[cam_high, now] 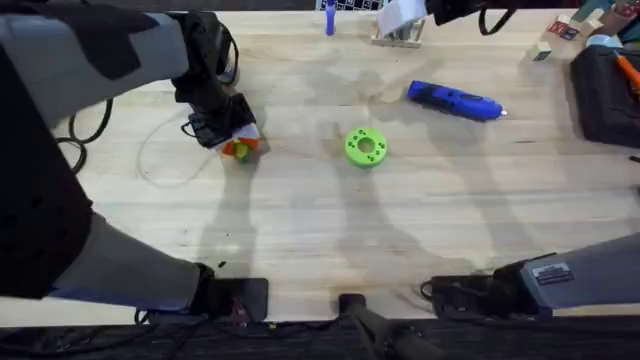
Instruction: Pick up the gripper from the table and insert it into the empty holder that is missing its gripper. Then pick up a screw, insert it into the mounting hole, and use the screwdriver to tighten it. Finally, clean up the table by picking up the vegetable and placing it into the bucket.
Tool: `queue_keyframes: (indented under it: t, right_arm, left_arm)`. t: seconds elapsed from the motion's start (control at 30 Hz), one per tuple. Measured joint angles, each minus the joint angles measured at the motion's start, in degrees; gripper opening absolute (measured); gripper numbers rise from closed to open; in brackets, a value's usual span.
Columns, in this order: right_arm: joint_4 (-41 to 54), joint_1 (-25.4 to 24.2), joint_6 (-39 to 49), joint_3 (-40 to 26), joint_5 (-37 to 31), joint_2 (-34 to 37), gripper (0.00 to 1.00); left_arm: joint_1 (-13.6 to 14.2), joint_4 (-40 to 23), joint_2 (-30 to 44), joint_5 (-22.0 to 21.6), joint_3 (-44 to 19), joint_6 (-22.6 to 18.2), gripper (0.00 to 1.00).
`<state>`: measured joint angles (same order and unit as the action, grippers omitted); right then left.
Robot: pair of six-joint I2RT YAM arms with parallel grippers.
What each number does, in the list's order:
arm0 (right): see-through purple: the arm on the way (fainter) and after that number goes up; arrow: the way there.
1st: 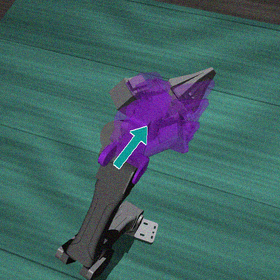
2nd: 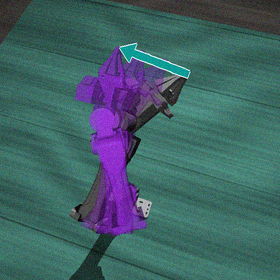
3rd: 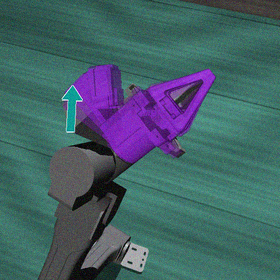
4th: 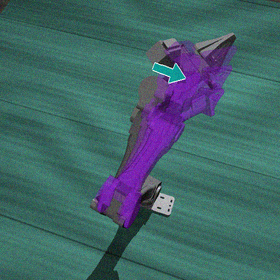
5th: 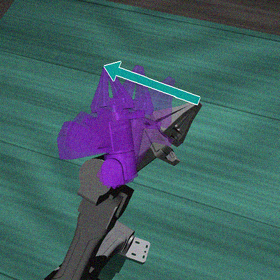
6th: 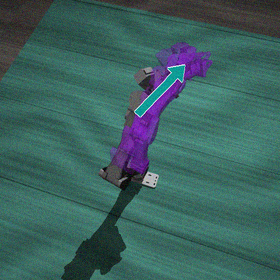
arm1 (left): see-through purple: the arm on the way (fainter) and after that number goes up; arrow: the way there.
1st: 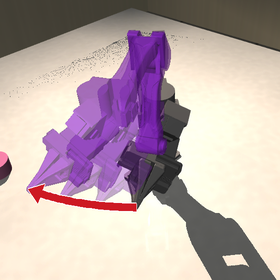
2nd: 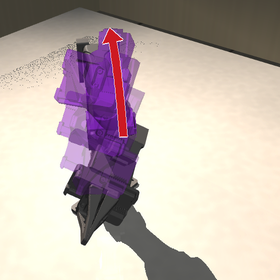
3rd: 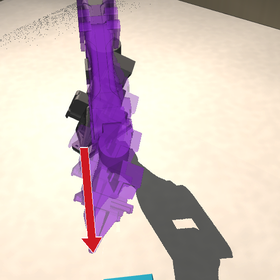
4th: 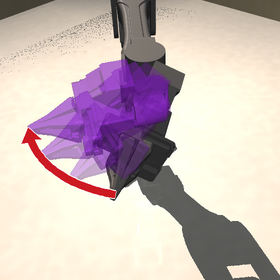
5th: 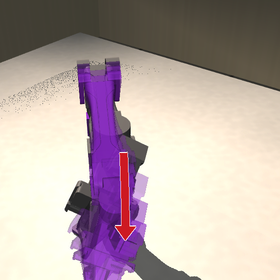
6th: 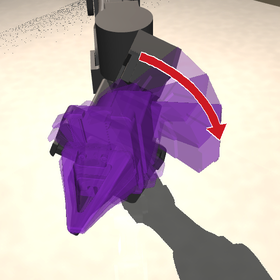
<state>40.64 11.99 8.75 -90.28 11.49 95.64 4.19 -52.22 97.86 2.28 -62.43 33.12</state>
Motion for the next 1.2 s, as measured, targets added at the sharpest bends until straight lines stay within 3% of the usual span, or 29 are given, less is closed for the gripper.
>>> queue_keyframes:
  t: [0.33, 0.5, 0.67, 0.77, 0.97, 1.07, 1.2]
  right_arm:
    - [0.0, 0.0, 0.0, 0.0, 0.0, 0.0, 0.991]
    - [0.0, 0.0, 0.0, 0.0, 0.0, 0.0, 0.991]
    - [0.0, 0.0, 0.0, 0.0, 0.0, 0.0, 0.991]
    - [0.0, 0.0, 0.0, 0.0, 0.0, 0.0, 0.991]
    - [0.0, 0.0, 0.0, 0.0, 0.0, 0.0, 0.991]
    - [0.0, 0.0, 0.0, 0.0, 0.0, 0.0, 0.991]
    - [0.0, 0.0, 0.0, 0.0, 0.0, 0.0, 0.991]
  left_arm:
    - [0.0, -2.1, -1.4, 0.0, -2.9, -0.7, 0.03]
    - [0.0, -6.0, -6.6, -0.8, -13.0, -3.7, 0.03]
    - [-0.1, -6.9, -10.9, -4.5, -24.5, -7.8, 0.03]
    - [-0.8, -5.5, -11.9, -6.9, -28.5, -10.7, 0.03]
    - [-4.8, -1.6, -10.6, -9.6, -29.2, -13.7, 0.03]
    - [-6.9, 1.7, -7.5, -10.0, -29.2, -15.0, 0.03]
    - [-7.5, 5.8, -1.5, -10.5, -29.2, -18.2, 0.03]
